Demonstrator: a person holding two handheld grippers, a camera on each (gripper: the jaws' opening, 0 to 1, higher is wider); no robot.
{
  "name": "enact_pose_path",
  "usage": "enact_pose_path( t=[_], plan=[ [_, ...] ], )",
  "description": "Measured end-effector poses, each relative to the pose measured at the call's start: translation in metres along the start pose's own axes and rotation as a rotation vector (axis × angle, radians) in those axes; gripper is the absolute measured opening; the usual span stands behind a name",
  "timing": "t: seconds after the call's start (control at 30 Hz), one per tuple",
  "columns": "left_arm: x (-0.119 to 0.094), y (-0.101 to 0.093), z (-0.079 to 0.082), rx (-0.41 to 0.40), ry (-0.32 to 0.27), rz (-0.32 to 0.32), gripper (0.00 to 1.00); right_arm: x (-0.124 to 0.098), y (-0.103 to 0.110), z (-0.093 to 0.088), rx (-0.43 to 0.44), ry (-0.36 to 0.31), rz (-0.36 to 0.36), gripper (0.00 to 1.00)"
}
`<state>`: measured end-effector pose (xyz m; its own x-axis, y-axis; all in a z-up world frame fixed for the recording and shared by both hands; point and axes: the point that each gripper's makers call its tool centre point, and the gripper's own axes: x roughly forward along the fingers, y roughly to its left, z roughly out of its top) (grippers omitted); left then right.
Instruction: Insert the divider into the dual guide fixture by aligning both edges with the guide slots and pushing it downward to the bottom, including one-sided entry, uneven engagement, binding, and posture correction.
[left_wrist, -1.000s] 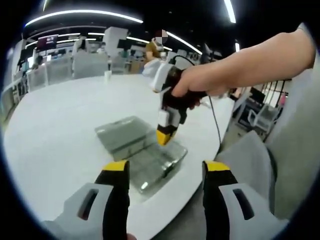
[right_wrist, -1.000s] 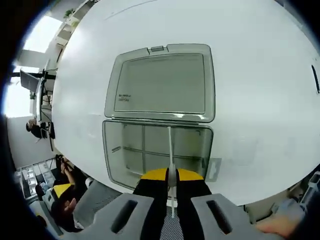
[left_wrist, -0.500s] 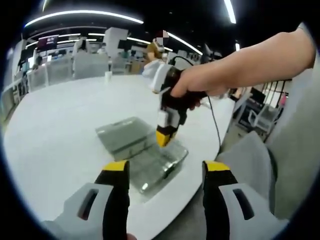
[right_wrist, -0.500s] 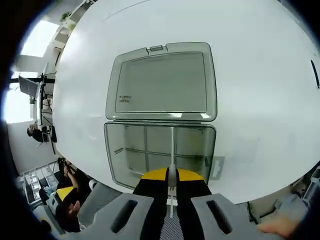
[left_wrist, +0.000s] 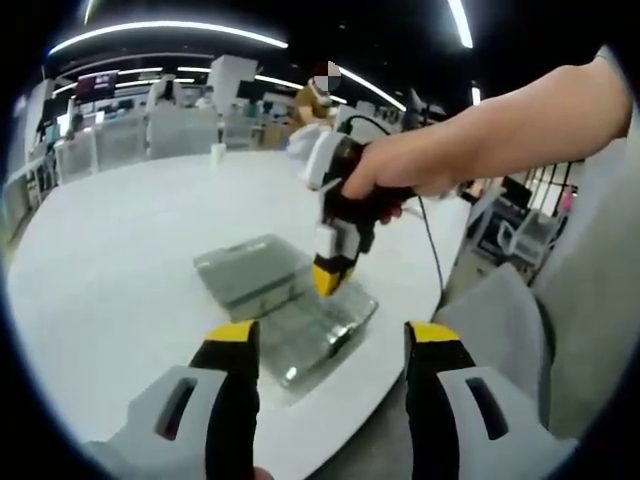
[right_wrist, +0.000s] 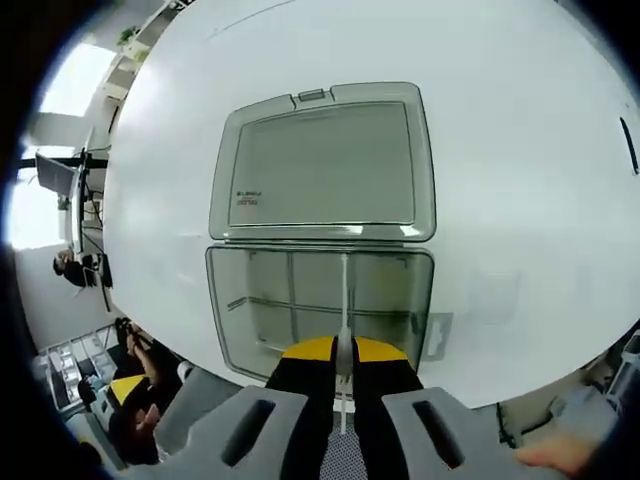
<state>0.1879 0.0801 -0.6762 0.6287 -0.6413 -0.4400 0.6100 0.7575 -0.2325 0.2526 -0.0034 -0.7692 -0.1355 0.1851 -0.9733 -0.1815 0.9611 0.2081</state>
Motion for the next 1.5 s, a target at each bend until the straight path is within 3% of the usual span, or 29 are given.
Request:
enact_pose_path(
  t=[0.87,1.5],
  plan=[
    [-0.001,0.001,0.001,-0.007,0.001,0.004,0.55,0.010,-0.003,0.005,-0.011,0.001,-0.008,0.00],
    [-0.002,0.001,0.003,-0.005,-0.002,0.004,0.54,0.015,-0.003,0.007,-0.052,0.007,-0.054,0.00]
  ],
)
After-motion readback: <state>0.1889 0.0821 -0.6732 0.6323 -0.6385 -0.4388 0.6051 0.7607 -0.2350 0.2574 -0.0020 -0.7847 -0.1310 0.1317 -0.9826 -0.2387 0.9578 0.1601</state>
